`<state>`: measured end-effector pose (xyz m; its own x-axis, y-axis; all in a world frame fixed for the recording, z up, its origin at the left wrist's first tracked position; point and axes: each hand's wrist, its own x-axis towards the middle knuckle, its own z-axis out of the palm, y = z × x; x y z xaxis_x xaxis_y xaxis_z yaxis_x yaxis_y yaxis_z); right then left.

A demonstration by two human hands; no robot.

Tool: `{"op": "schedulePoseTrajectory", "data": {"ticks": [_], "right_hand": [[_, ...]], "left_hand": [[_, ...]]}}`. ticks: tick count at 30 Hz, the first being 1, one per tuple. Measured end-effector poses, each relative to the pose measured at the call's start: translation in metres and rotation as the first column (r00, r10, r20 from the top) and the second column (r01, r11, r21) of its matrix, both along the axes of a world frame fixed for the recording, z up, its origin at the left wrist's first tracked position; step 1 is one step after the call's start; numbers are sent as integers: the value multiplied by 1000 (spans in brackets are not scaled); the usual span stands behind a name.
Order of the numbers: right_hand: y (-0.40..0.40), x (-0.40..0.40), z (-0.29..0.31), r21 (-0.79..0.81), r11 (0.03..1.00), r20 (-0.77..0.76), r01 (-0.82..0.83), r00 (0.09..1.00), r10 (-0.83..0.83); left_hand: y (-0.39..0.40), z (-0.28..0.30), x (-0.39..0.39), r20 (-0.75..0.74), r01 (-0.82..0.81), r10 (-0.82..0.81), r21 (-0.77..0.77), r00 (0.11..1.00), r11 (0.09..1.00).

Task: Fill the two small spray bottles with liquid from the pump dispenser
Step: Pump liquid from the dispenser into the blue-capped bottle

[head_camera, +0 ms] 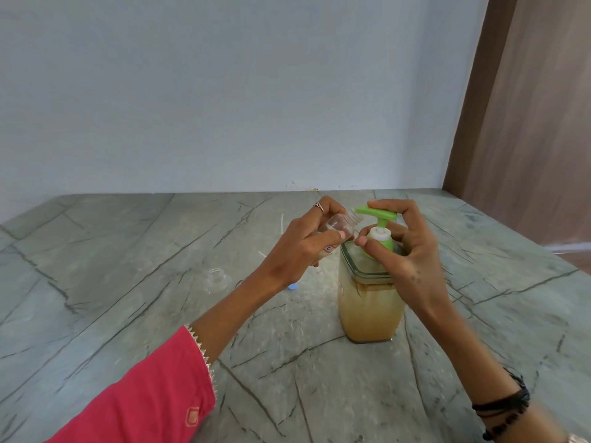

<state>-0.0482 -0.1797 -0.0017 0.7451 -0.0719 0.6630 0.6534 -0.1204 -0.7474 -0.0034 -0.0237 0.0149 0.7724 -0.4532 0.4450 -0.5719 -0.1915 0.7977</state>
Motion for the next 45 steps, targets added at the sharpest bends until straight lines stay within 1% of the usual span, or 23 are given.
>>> {"op": "schedulePoseTrajectory", "data": {"ticks": [5,9,15,20,27,34,45], "right_hand": [[-1,1,1,39,999,-10,15,1000,-14],[-1,3,2,70,998,-30,-4,1000,6],[-2,4,3,71,997,-48,-6,999,9],[-1,2,2,34,999,-18,7,1000,-6],[0,1,1,11,1000,-3,10,1000,-10],[0,0,6,72,997,-40,-11,999,14],[-2,1,9,70,996,-74,-48,996,53]], "left_hand": [[1,1,1,-3,-3,3,2,1000,1000],[1,2,0,-8,-3,3,8,1000,1000],[2,2,0,22,-14,13,57,1000,998],[2,2,0,-12,7,-7,15,1000,1000],[2,2,0,-10,15,-15,0,1000,1000],[1,2,1,-7,17,-17,9,1000,1000],[1,1,2,-31,22,-22,0,999,1000]]}}
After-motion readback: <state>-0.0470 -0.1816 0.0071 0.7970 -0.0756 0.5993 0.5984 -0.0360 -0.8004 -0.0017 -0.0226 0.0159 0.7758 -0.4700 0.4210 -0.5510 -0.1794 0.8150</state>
